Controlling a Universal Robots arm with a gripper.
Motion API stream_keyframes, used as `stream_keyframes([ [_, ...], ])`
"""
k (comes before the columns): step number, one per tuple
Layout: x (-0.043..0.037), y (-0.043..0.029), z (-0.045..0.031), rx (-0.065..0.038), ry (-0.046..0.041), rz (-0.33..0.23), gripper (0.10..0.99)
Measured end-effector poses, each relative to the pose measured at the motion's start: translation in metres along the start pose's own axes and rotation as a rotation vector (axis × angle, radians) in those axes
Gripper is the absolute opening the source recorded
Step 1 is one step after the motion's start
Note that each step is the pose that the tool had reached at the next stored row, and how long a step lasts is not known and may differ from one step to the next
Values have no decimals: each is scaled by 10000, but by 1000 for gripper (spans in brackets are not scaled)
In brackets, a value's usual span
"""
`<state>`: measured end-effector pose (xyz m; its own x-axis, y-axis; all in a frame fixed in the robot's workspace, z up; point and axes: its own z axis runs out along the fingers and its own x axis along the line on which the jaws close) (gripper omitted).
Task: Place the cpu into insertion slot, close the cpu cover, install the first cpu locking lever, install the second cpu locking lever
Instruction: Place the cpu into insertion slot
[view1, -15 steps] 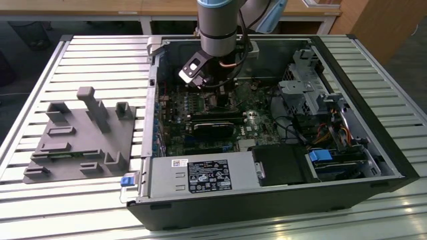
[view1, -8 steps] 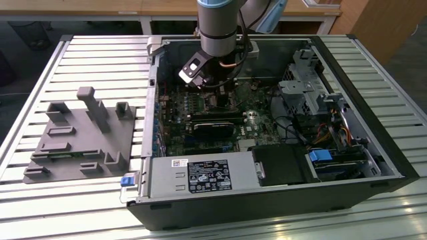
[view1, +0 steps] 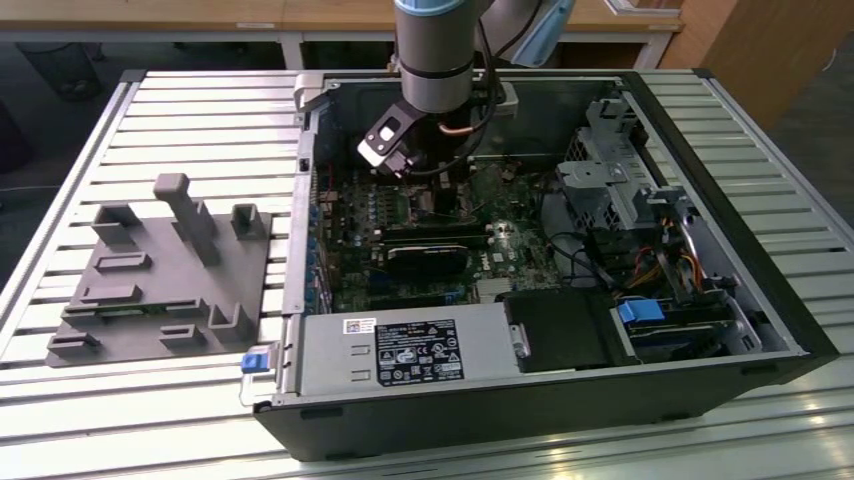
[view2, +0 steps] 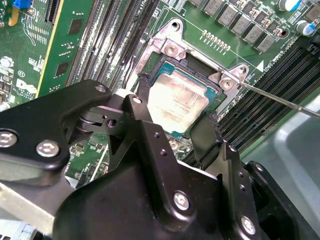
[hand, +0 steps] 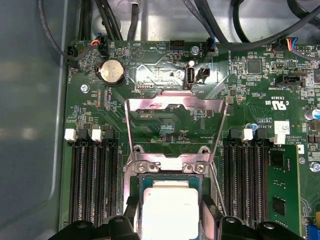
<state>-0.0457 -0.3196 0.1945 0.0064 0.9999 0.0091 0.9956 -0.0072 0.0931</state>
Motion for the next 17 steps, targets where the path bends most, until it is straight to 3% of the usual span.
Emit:
stream_keyframes([
  [12, 1, 12, -113, 15, -2, 0, 588],
  [15, 1, 19, -138, 41, -1, -1, 408],
  [16, 1, 22, -146, 55, -1, -1, 408],
  [17, 1, 25, -154, 69, -1, -1, 349],
])
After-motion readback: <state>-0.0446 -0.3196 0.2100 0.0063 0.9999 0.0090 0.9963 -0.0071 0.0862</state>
